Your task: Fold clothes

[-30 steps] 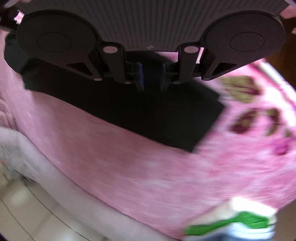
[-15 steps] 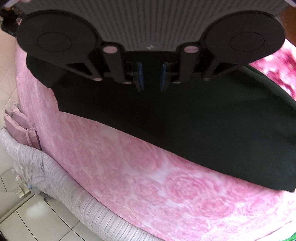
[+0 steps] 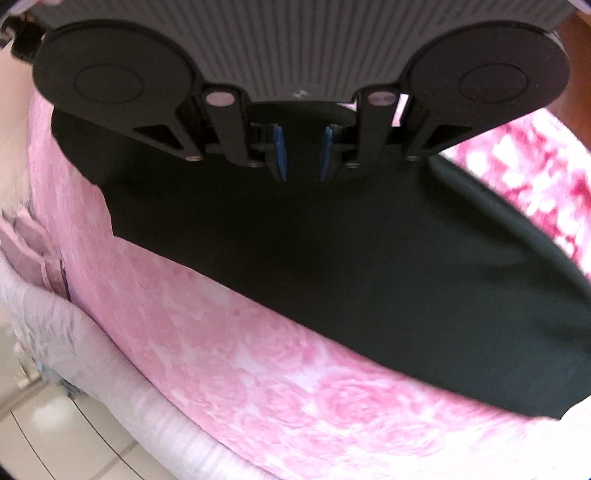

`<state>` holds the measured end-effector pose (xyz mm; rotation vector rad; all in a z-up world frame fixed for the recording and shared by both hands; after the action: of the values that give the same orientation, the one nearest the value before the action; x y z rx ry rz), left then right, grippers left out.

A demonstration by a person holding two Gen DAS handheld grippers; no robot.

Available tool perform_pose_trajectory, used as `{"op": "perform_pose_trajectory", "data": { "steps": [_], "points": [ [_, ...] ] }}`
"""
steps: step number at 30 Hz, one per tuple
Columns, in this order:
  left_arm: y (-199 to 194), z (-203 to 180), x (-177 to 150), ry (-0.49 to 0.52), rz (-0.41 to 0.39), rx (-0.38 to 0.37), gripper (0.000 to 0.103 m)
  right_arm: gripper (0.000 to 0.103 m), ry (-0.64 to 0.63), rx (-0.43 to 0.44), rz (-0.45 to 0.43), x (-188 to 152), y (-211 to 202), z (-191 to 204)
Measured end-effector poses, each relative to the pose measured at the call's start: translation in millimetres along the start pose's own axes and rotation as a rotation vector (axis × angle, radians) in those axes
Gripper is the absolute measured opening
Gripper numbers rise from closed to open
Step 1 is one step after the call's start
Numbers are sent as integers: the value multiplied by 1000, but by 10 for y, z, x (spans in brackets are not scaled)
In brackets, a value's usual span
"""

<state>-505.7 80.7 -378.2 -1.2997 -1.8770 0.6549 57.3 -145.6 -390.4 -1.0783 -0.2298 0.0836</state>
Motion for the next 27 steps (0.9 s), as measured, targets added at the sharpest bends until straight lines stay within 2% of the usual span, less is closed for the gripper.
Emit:
{"op": "perform_pose_trajectory", "data": {
  "steps": [1, 2, 7, 8, 9, 10, 11, 14, 16, 18, 21, 23, 27],
  "points": [
    [-16, 39, -19, -36, -5, -7, 27, 28, 8, 0, 7, 2, -25, -14],
    [-32, 78, -37, -72, -11, -15, 27, 41, 16, -2, 16, -1, -38, -24],
    [-107, 252, -113, -227, -48, -47, 27, 43, -30, 3, 24, -2, 59, 56],
    [-117, 273, -118, -242, -56, -49, 27, 40, -41, 4, 24, -2, 83, 76],
    [-126, 283, -117, -247, -59, -47, 27, 19, -53, 5, 24, -2, 107, 96],
    [-134, 289, -114, -249, -61, -44, 27, 6, -70, -1, 23, -3, 119, 114],
    [-142, 295, -111, -251, -62, -41, 27, 2, -97, -19, 20, -6, 111, 129],
    [-154, 302, -125, -238, -65, -22, 27, 1, -179, -53, -24, -28, -2, 143],
    [-157, 301, -144, -220, -67, -4, 27, 0, -190, -96, -45, -31, -45, 81],
    [-159, 300, -163, -202, -69, 14, 27, 0, -184, -148, -24, -49, 45, -17],
    [-162, 299, -192, -175, -72, 41, 27, 3, -219, -177, 5, -108, 162, 19],
    [-165, 298, -211, -157, -73, 59, 27, 5, -299, -203, -48, -124, 45, 152],
    [-212, 145, -164, -46, -113, 77, 27, 10, -489, -295, -244, -213, -276, 417]
  ]
}}
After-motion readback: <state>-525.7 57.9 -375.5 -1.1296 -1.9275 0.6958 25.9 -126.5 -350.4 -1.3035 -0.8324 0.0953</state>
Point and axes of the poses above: each gripper's, at about its wrist camera, not at the fingertips, and y roughly the way its jaws point, z to its left, x to its top, the point moved 2 cm from there along y, roughly the way its jaws point, and after that the axes turned 11 degrees about -x, right-handed, at the moved point
